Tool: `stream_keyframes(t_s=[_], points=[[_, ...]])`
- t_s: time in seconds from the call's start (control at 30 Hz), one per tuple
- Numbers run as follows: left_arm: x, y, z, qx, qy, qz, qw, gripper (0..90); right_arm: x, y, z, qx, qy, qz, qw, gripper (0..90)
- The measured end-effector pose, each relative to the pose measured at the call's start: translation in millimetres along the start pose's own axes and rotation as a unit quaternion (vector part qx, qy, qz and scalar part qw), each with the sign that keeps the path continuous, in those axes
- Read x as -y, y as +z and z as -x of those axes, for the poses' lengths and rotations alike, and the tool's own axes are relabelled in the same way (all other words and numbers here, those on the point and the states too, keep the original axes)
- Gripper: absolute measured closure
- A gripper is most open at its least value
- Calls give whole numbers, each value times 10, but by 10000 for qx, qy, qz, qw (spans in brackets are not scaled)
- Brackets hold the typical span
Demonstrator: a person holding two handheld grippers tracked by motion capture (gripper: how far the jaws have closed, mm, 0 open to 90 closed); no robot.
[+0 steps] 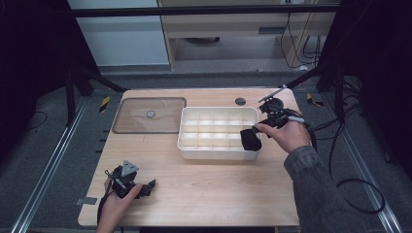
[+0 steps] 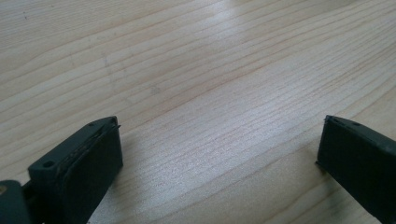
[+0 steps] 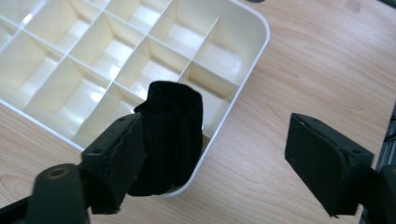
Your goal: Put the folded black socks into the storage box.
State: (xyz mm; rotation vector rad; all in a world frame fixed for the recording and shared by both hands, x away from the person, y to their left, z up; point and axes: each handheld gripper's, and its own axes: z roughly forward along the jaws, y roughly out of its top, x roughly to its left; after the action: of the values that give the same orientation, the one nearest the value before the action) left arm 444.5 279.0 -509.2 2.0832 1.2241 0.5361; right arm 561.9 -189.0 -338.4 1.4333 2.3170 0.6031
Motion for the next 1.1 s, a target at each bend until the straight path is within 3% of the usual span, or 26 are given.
stream_keyframes(t_s=[0.07,0.17,0.33,0.43,0.5,0.63,0.83,1.1], points=[[0,0,-2,-1,15,1,10000,0,-17,-53,24,-60,-10,35,10000,139],[0,1,1,0,-4,16,10000,0,-48,-133,51,-78,-50,122,9999,202],[2,0,3,11,-4,11,10000,0,-114,-292,69,-10,-80,218,9997,413],[1,-1,3,10,-4,8,10000,0,-149,-364,69,-50,-166,264,9995,584],[1,-1,3,12,-5,7,10000,0,-174,-391,73,-24,-207,282,9994,733],[1,-1,3,11,-5,7,10000,0,-219,-393,68,-76,-242,283,9993,900],[1,-2,3,15,-2,0,10000,0,-284,-274,16,-268,-348,11,9990,900],[2,-6,2,27,31,-21,10000,0,-335,-142,-39,-440,-310,-225,9983,900]])
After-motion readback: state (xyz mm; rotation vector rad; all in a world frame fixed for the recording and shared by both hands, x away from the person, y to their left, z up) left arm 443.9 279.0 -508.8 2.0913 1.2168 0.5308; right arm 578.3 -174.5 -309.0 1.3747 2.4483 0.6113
